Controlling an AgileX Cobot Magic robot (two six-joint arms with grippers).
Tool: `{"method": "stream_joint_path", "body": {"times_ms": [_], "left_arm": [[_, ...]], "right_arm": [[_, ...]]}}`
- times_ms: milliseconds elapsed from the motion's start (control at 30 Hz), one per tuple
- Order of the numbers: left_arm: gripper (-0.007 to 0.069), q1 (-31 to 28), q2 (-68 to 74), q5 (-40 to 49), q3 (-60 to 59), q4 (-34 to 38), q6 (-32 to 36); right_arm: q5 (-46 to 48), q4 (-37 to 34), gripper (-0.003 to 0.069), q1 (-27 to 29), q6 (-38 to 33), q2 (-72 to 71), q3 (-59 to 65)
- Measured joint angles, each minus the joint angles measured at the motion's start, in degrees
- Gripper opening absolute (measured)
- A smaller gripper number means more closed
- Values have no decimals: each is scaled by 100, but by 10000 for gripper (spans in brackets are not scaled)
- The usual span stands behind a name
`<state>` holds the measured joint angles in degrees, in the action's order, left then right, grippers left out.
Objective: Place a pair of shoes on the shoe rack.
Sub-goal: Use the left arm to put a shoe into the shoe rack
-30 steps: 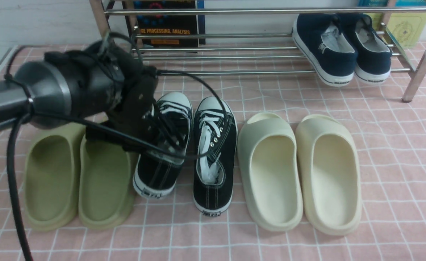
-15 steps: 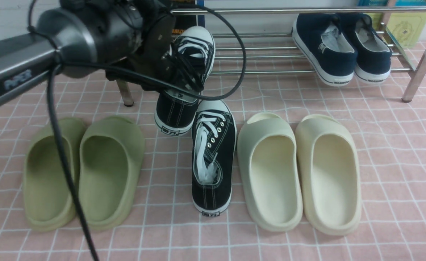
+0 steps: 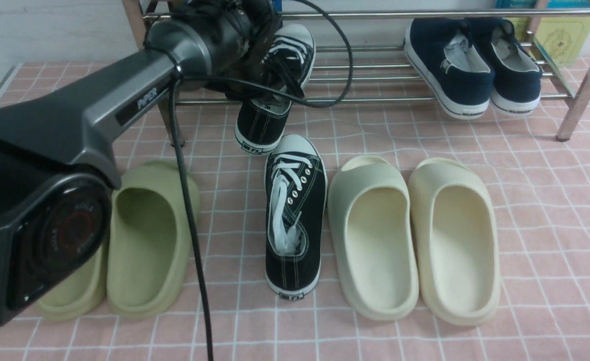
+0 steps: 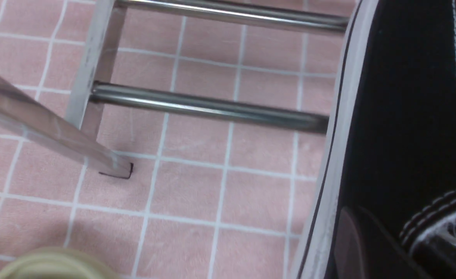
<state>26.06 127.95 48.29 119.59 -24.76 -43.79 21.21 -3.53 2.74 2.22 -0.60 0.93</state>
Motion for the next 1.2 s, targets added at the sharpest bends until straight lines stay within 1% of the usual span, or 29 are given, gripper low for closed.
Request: {"method": "stream_joint_path", "body": {"times_ms": [167, 300, 400, 667, 867, 967, 1167, 1200], "left_arm": [[13, -276, 139, -114, 163, 323, -5], [16, -374, 168, -346, 172, 372, -62], [19, -399, 183, -390, 172, 379, -229], [20, -399, 183, -449, 174, 348, -358], [22, -404, 183, -479, 174, -227, -1057], [22, -410, 183, -623, 174, -373, -1288], [41, -410, 243, -936, 186, -405, -1344], [63, -410, 296, -997, 186, -405, -1344]], "right_arm": [[0, 0, 237, 0, 0, 0, 0], [0, 0, 237, 0, 0, 0, 0], [0, 0, 237, 0, 0, 0, 0], [0, 0, 237, 0, 0, 0, 0], [0, 0, 237, 0, 0, 0, 0], [0, 0, 237, 0, 0, 0, 0], [0, 0, 237, 0, 0, 0, 0], [0, 0, 237, 0, 0, 0, 0]]}}
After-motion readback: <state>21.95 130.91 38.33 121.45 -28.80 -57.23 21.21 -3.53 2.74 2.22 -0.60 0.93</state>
